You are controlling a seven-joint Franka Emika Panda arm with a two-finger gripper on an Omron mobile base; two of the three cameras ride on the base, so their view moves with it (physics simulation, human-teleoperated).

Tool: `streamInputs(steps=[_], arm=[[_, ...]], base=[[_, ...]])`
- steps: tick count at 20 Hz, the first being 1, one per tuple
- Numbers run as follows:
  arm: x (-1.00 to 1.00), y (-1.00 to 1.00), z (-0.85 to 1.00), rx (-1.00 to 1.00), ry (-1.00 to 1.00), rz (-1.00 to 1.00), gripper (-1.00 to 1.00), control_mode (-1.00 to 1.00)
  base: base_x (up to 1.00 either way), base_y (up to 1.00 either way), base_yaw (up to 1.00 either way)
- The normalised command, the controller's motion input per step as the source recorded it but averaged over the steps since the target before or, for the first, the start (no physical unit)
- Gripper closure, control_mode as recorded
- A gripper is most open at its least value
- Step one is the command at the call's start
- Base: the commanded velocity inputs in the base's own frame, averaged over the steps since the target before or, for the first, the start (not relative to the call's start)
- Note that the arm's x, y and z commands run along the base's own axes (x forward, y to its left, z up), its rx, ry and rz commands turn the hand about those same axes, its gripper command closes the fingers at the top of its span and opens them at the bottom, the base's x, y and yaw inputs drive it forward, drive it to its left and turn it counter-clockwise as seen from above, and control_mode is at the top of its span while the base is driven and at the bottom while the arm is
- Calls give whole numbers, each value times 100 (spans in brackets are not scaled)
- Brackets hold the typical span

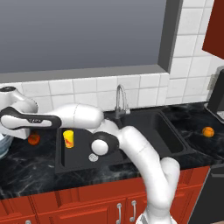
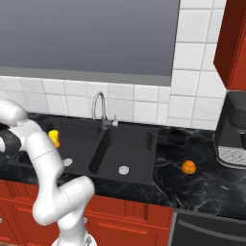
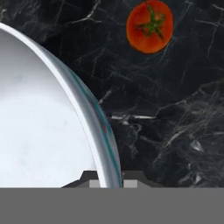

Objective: Remove the tomato and orange from the sink. Then move the bowl and cup from the counter to the sink for washing.

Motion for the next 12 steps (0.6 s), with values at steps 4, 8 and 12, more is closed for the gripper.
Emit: streamInputs(steps=[4, 8, 12], arm=[[-18, -32, 19, 0, 0, 0, 100, -100], [-21, -38, 18, 0, -3, -1, 100, -100], [-20, -40, 15, 1, -5, -1, 100, -100]], base=[[0, 0, 0], [0, 0, 0], [0, 0, 0]])
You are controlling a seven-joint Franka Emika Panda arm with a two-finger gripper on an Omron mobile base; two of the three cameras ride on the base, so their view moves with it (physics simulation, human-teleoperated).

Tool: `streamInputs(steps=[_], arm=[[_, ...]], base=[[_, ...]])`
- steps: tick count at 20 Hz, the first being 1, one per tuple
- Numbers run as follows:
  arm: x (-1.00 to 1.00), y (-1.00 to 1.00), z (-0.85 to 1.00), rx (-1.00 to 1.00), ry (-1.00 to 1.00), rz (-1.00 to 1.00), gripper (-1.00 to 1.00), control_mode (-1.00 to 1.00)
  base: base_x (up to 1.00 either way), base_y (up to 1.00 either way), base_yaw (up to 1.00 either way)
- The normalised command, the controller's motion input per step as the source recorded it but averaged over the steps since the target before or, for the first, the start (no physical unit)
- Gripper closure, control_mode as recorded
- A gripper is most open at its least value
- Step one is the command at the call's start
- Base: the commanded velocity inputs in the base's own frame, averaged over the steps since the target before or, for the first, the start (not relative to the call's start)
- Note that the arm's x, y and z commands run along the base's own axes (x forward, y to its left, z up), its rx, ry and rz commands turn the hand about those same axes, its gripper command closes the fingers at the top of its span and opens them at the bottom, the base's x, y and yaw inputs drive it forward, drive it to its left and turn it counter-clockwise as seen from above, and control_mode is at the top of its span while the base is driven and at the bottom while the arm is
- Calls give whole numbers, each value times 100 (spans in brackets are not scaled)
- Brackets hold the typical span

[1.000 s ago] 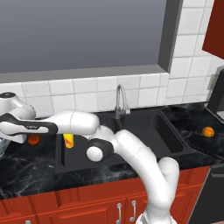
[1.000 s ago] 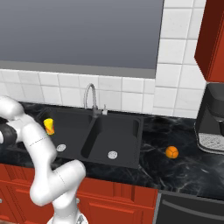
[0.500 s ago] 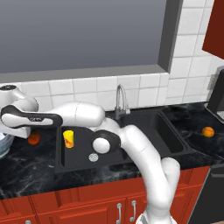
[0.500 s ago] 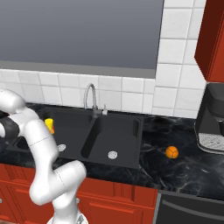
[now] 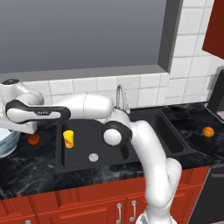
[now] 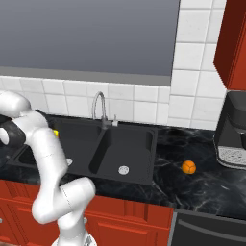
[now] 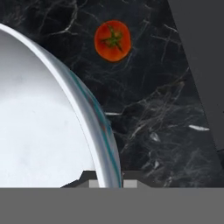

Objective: Remove the tomato and orange from the sink. Then move the bowl and cup from the counter to the sink for washing.

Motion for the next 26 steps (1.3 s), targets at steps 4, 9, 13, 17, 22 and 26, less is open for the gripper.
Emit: streamInputs(steps=[4, 9, 13, 17, 22, 26], arm=[[-20, -39, 14, 3, -8, -2, 100, -100], [-22, -37, 19, 6, -9, -3, 100, -100], [-25, -39, 18, 10, -8, -5, 100, -100], [-23, -39, 15, 10, -1, -5, 100, -100], [-16, -40, 17, 8, 0, -5, 100, -100], [-13, -41, 18, 7, 1, -6, 100, -100]], base=[[0, 0, 0], [0, 0, 0], [0, 0, 0], [0, 0, 0], [0, 0, 0], [0, 0, 0]])
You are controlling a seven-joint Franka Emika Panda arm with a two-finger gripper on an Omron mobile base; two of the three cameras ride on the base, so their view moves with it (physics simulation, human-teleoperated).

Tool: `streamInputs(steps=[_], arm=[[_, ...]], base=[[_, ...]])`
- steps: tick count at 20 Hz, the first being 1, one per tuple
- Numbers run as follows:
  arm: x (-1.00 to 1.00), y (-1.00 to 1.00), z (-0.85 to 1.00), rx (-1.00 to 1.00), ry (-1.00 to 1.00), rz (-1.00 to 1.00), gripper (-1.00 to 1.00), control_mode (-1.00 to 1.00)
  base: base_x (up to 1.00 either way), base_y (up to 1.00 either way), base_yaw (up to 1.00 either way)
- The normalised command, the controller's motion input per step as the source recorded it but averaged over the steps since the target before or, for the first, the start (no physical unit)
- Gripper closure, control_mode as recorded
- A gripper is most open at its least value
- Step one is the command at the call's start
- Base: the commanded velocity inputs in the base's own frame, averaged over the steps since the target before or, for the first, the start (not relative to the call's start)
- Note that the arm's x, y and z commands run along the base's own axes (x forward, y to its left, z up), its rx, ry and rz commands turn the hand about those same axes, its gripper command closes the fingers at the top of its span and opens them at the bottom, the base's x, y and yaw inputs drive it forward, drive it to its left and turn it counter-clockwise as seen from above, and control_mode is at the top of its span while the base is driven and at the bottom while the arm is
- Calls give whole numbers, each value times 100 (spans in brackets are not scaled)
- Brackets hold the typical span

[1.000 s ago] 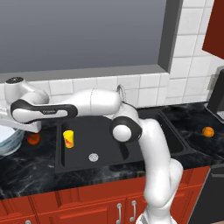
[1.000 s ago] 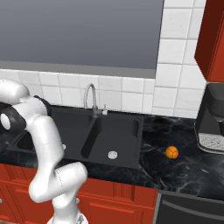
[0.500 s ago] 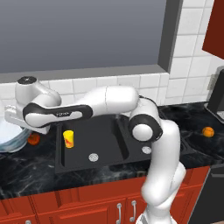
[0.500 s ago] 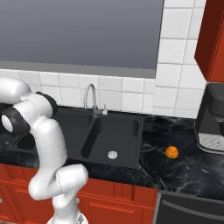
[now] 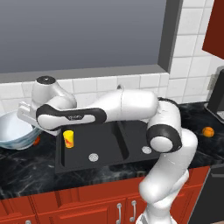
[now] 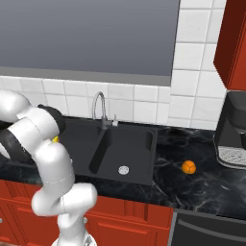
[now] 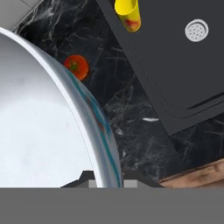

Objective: Remove the tomato and orange from the sink. Then move the bowl and cup from the counter to the sink for washing.

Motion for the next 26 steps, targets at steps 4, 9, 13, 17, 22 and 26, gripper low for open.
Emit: streamInputs(steps=[4, 9, 13, 17, 22, 26], arm=[[-17, -38, 20, 5, 1, -5, 100, -100], [-17, -35, 25, 3, 7, -1, 100, -100], [-15, -36, 24, 0, 13, -1, 100, -100], [-13, -38, 20, 0, 11, 0, 100, -100], [-11, -42, 10, 0, 0, -2, 100, -100], [-10, -42, 7, 0, 1, -4, 100, -100]], base=[[0, 0, 0], [0, 0, 0], [0, 0, 0], [0, 0, 0], [0, 0, 0], [0, 0, 0]])
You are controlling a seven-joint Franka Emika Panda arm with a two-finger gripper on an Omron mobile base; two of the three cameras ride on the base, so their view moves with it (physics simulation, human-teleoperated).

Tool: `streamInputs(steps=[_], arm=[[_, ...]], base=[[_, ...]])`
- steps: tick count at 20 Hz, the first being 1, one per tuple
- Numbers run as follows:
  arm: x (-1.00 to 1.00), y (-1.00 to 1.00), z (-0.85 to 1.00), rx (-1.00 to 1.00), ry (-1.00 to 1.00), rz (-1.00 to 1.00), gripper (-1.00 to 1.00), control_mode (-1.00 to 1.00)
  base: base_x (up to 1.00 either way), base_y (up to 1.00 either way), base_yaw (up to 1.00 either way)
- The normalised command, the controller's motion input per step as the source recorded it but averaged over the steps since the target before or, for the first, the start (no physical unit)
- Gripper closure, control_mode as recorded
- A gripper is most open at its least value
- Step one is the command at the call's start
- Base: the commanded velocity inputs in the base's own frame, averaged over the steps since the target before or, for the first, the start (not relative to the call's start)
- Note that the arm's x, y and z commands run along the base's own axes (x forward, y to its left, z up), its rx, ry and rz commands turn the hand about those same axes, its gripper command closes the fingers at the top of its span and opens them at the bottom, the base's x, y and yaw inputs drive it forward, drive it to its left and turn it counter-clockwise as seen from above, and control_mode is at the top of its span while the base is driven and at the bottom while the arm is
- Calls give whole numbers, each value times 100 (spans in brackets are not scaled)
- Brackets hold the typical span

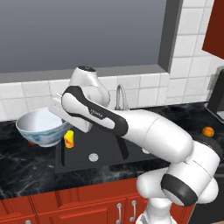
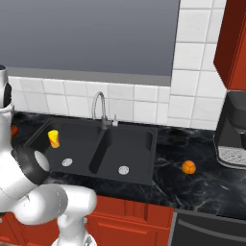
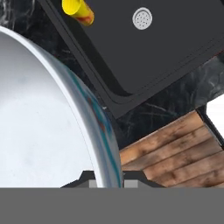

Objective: Remove the tomato and orange from the sink. Then move the bowl and cup from the counter to the sink for washing.

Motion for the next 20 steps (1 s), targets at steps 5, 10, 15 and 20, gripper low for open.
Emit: streamInputs(steps=[5, 10, 15, 20], arm=[[-10, -40, 0, -5, 0, -7, 100, -100], [-10, -41, 0, -6, 1, -9, 100, -100], [-10, -43, 0, -5, 1, -11, 100, -100], [-10, -44, 2, -2, 0, -11, 100, -100]], base=[[0, 0, 0], [0, 0, 0], [0, 0, 0], [0, 0, 0]])
